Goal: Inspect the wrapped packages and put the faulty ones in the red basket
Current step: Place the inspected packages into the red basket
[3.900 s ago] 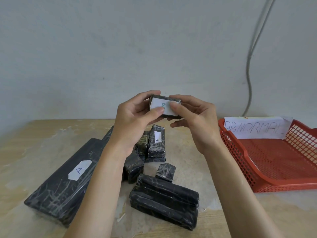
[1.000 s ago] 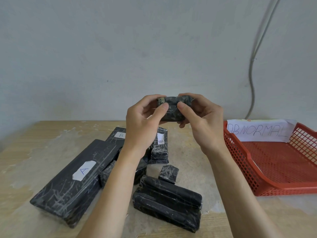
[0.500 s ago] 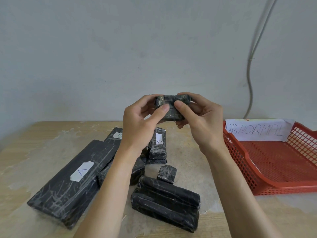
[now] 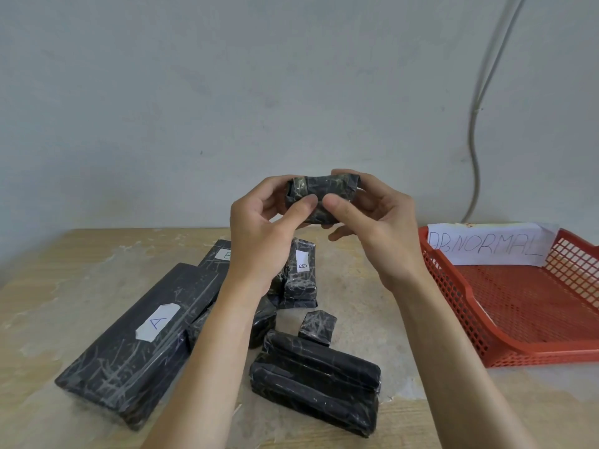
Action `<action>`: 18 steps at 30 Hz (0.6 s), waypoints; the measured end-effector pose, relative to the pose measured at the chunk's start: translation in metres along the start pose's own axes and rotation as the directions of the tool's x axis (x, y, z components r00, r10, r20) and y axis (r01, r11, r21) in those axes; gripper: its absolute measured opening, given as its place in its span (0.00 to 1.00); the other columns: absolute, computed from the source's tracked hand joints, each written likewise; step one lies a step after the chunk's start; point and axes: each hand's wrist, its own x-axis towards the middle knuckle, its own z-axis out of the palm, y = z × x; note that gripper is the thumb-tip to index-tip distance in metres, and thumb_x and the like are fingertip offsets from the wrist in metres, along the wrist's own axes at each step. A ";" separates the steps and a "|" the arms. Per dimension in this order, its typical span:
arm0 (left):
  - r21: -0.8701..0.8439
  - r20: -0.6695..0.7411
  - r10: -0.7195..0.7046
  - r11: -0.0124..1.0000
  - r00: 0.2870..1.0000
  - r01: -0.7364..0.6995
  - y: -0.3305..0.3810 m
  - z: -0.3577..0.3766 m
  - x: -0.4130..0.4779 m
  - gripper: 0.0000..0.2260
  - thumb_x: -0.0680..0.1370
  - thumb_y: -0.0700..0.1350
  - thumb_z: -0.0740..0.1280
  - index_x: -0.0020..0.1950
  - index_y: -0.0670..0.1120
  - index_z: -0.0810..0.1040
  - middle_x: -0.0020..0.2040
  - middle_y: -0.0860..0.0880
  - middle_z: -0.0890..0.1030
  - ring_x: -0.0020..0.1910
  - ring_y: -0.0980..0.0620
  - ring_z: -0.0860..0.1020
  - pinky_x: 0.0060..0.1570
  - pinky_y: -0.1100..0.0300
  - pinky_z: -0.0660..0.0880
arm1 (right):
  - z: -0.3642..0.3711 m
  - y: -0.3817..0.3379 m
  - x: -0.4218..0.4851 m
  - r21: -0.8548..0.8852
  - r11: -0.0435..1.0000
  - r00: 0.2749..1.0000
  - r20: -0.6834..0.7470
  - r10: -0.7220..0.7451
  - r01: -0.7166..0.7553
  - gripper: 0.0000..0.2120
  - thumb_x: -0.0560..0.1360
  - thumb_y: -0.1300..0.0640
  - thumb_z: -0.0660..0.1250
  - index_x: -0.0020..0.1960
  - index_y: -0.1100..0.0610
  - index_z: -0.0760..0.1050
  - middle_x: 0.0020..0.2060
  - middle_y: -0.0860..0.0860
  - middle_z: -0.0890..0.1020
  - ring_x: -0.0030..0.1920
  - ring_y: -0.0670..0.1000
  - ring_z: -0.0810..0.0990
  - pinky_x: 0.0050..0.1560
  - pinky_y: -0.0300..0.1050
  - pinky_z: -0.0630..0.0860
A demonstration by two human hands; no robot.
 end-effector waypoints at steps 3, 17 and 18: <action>0.037 0.011 -0.010 0.999 1.000 0.009 -0.002 0.002 -0.001 0.10 0.75 0.46 0.77 0.55 0.50 0.86 0.50 0.47 0.88 0.53 0.43 0.87 0.58 0.39 0.83 | -0.001 0.002 0.000 0.010 1.000 0.999 -0.040 0.012 -0.012 0.12 0.76 0.66 0.77 0.57 0.55 0.84 0.37 0.57 0.88 0.32 0.53 0.84 0.37 0.45 0.82; -0.065 0.065 -0.044 0.997 0.997 0.049 0.004 -0.001 -0.001 0.08 0.76 0.40 0.76 0.53 0.50 0.86 0.49 0.48 0.89 0.51 0.47 0.87 0.53 0.52 0.84 | -0.001 -0.002 0.000 0.035 0.997 0.997 -0.037 0.073 -0.072 0.06 0.78 0.63 0.75 0.54 0.57 0.85 0.42 0.55 0.90 0.41 0.54 0.87 0.41 0.48 0.85; -0.057 0.056 -0.042 0.997 0.998 0.045 0.004 0.000 -0.001 0.08 0.76 0.41 0.76 0.53 0.51 0.87 0.49 0.48 0.89 0.51 0.47 0.87 0.54 0.50 0.84 | -0.001 -0.002 0.000 0.032 0.996 0.996 -0.036 0.079 -0.078 0.05 0.79 0.63 0.75 0.54 0.57 0.85 0.43 0.55 0.90 0.41 0.55 0.88 0.42 0.49 0.86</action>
